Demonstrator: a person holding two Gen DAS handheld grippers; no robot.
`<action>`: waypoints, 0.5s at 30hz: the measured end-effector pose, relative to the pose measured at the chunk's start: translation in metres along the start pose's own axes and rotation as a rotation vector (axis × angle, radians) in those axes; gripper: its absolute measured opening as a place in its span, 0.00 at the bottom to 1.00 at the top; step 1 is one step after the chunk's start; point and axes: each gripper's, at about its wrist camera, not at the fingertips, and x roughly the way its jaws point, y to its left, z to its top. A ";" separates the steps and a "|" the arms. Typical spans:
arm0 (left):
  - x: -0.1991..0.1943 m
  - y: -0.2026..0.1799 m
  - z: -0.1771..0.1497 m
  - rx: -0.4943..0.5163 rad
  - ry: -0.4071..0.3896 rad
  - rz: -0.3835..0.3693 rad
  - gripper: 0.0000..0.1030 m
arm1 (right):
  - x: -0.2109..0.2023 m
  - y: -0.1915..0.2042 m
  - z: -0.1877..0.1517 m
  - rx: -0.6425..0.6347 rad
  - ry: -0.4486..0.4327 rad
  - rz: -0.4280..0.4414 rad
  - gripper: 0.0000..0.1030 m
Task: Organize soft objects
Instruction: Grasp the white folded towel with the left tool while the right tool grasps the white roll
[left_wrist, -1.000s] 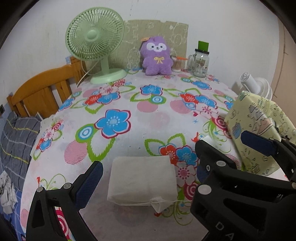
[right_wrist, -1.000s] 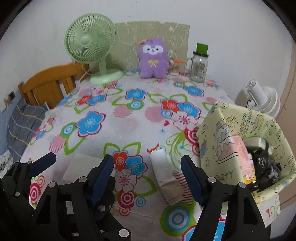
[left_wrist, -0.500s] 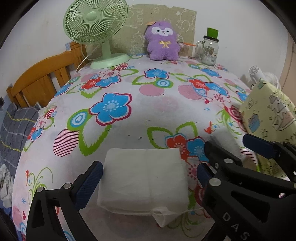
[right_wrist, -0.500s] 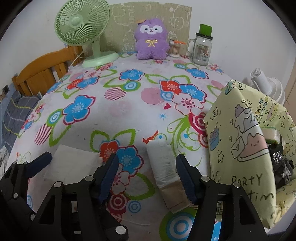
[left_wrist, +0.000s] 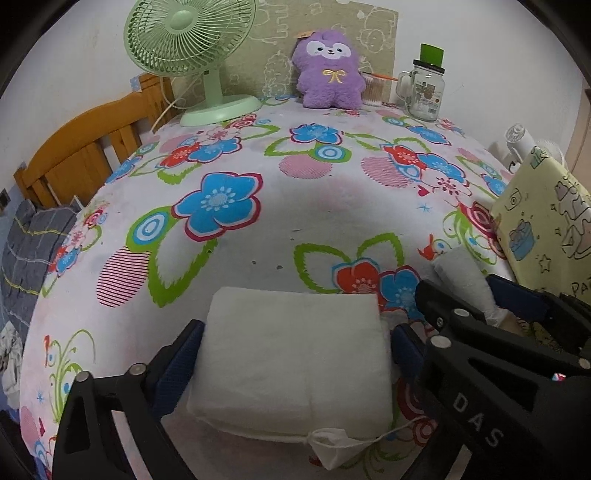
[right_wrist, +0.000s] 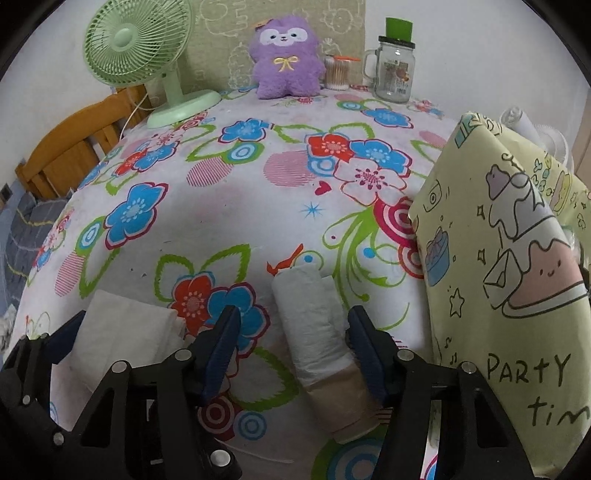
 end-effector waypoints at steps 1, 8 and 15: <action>0.000 -0.001 0.000 0.001 -0.002 -0.005 0.91 | 0.000 0.000 0.000 -0.001 0.000 -0.002 0.56; -0.006 -0.008 -0.001 0.026 -0.019 -0.036 0.78 | -0.003 0.002 -0.001 -0.014 -0.001 0.027 0.28; -0.011 -0.007 -0.002 0.018 -0.022 -0.045 0.71 | -0.009 0.005 -0.002 -0.017 -0.008 0.044 0.25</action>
